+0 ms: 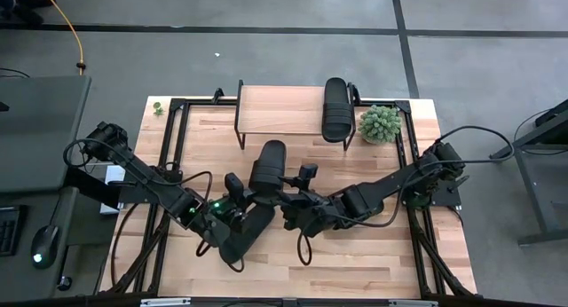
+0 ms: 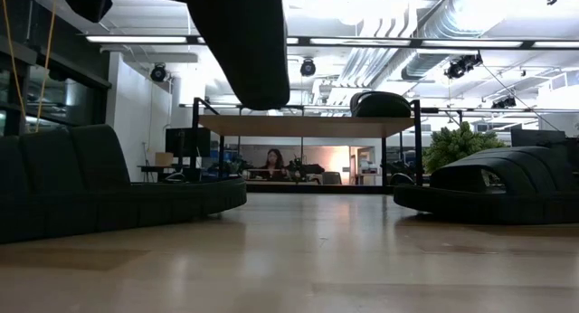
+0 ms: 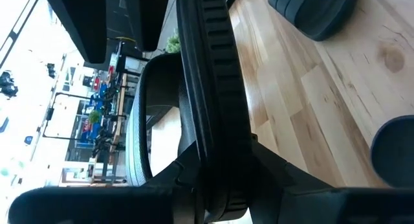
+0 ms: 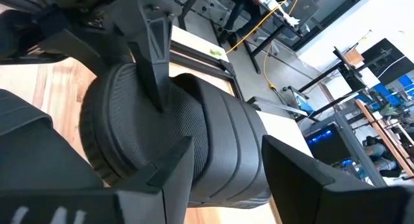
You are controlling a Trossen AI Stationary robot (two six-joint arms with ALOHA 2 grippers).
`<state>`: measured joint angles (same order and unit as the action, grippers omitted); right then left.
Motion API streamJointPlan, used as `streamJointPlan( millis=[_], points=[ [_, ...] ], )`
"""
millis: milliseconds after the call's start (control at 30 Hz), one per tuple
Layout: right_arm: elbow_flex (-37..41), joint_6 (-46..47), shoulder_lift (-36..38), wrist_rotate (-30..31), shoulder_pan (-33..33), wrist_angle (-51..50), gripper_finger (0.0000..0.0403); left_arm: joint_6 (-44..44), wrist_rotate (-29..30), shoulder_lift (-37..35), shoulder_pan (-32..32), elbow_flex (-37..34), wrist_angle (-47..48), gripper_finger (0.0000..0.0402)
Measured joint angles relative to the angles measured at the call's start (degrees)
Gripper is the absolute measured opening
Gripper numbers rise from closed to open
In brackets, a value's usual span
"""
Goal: Pick and place slides into the shelf
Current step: Put the black slipper on the shelf
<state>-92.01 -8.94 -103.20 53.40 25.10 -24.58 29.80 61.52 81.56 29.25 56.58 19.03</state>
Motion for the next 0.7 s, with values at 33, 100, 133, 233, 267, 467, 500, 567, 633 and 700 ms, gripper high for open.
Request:
streamJointPlan(
  millis=[33, 100, 133, 233, 267, 467, 500, 567, 633, 700],
  points=[
    [0.0, 0.1, 0.0, 0.0, 0.0, 0.0, 0.0172, 0.0, 0.0, 0.0, 0.0, 0.0, 0.0, 0.007],
    [0.0, -0.1, -0.4, 0.1, -0.1, 0.2, 0.0172, 0.0, 0.0, 0.0, 0.0, 0.0, -0.1, 0.0071],
    [0.0, -0.4, -0.7, 0.1, -0.1, 0.1, 0.0172, 0.0, 0.0, 0.0, 0.0, 0.0, -0.3, 0.0071],
    [0.0, -0.5, -1.5, -0.1, -0.6, 0.4, 0.0172, 0.5, 0.0, 0.0, 0.0, 0.0, -1.2, 0.0071],
    [0.0, -0.7, -1.6, -0.2, -0.8, 0.5, 0.0172, 0.5, -0.1, 0.0, 0.0, -0.1, -1.3, 0.0071],
    [0.0, -1.5, -1.9, 1.0, -1.7, 0.5, 0.0172, 0.6, -0.5, 0.0, 0.0, -0.1, -1.7, 0.0071],
    [0.0, -1.5, -1.9, 1.0, -1.9, 0.4, 0.0172, 0.6, -0.5, 0.0, 0.0, -0.1, -1.7, 0.0071],
    [0.0, -1.4, -1.9, 1.2, -2.0, 0.4, 0.0172, 0.6, -0.5, 0.0, 0.0, -0.1, -1.7, 0.0072],
    [0.0, -1.0, -1.9, 1.7, -2.3, -0.1, 0.0172, 0.8, -0.5, 0.0, 0.0, -0.1, -2.1, 0.0072],
    [0.0, 0.0, -1.9, 2.3, -2.6, -0.9, 0.0172, 1.3, -0.6, 0.0, 0.0, -0.1, -2.6, 0.0072]
  ],
)
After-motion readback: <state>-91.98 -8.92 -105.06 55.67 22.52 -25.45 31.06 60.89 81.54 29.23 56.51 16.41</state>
